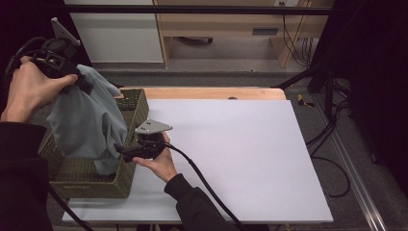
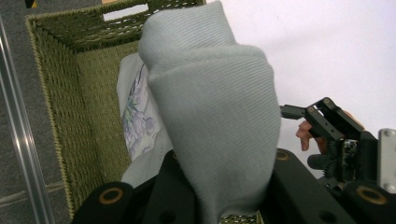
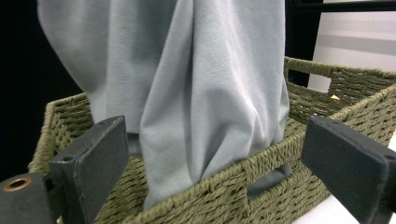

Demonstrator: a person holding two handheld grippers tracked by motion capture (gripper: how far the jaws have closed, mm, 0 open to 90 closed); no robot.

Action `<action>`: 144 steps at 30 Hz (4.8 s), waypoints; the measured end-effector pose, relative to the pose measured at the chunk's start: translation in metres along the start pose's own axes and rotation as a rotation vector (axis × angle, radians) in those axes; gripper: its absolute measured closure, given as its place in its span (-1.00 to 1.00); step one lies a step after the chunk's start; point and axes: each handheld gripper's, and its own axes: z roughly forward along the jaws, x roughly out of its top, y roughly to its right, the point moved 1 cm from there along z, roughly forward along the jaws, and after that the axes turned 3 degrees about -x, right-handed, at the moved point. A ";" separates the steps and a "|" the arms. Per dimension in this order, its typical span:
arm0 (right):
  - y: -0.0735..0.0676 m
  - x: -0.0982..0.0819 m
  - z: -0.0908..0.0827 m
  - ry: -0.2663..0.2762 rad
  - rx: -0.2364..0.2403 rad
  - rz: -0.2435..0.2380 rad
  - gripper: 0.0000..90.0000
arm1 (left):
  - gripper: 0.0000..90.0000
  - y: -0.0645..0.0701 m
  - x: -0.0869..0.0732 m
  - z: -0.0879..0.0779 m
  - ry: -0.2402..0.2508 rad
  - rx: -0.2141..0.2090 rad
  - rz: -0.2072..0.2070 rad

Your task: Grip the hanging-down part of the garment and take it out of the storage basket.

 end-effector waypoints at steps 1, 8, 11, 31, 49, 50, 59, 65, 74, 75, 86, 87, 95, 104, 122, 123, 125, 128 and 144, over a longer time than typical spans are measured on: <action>0.000 0.000 0.002 -0.006 -0.006 -0.002 -0.82 | 0.77 0.000 0.000 0.000 0.003 0.000 0.001; -0.001 -0.001 0.021 -0.039 -0.003 0.025 -0.75 | 0.77 0.002 0.002 0.002 -0.006 0.001 0.004; -0.003 -0.002 0.027 -0.043 -0.002 0.022 -0.69 | 0.77 0.003 0.002 0.002 -0.007 0.004 0.007; -0.003 0.006 0.023 -0.099 0.081 -0.024 0.93 | 0.77 -0.008 -0.006 -0.003 0.016 0.002 -0.011; 0.009 0.043 -0.050 -0.041 0.057 -0.084 0.95 | 0.77 -0.011 -0.010 -0.001 0.024 -0.015 -0.017; 0.009 0.045 -0.053 -0.040 0.055 -0.086 0.95 | 0.77 -0.010 -0.010 0.001 0.024 -0.016 -0.016; 0.014 0.063 -0.082 -0.020 0.039 -0.103 0.95 | 0.77 -0.004 -0.009 0.005 0.024 -0.029 -0.002; 0.011 0.078 -0.100 0.017 0.011 -0.121 0.96 | 0.77 0.002 -0.009 0.003 0.034 -0.033 0.008; 0.011 0.101 -0.121 0.074 -0.021 -0.144 0.96 | 0.77 0.007 -0.008 0.003 0.042 -0.055 0.023; 0.010 0.104 -0.123 0.076 -0.023 -0.143 0.96 | 0.77 0.007 -0.008 0.003 0.042 -0.055 0.023; 0.011 0.119 -0.148 0.160 -0.051 -0.159 0.96 | 0.77 0.017 -0.004 0.007 0.050 -0.105 0.048; 0.011 0.120 -0.150 0.168 -0.054 -0.159 0.96 | 0.77 0.019 -0.004 0.008 0.051 -0.109 0.051; 0.018 0.110 -0.151 0.126 -0.046 -0.144 0.95 | 0.77 0.029 0.000 0.011 0.041 -0.087 0.070; 0.036 0.058 -0.132 0.038 -0.028 -0.044 0.93 | 0.77 0.032 0.002 0.016 0.028 -0.077 0.072; 0.047 0.000 -0.137 -0.018 -0.059 -0.001 -0.13 | 0.77 0.036 -0.001 0.019 0.032 -0.059 0.088; 0.049 0.000 -0.143 -0.006 -0.071 0.002 -0.18 | 0.77 0.035 -0.001 0.019 0.029 -0.059 0.087; 0.056 0.000 -0.162 0.017 -0.125 0.002 -0.36 | 0.77 0.035 -0.001 0.020 0.025 -0.059 0.087; 0.062 -0.003 -0.181 0.028 -0.163 0.007 -0.50 | 0.77 0.034 -0.001 0.021 0.018 -0.053 0.080; 0.086 -0.040 -0.270 0.067 -0.363 0.062 -0.81 | 0.77 0.030 -0.001 0.031 0.001 -0.038 0.054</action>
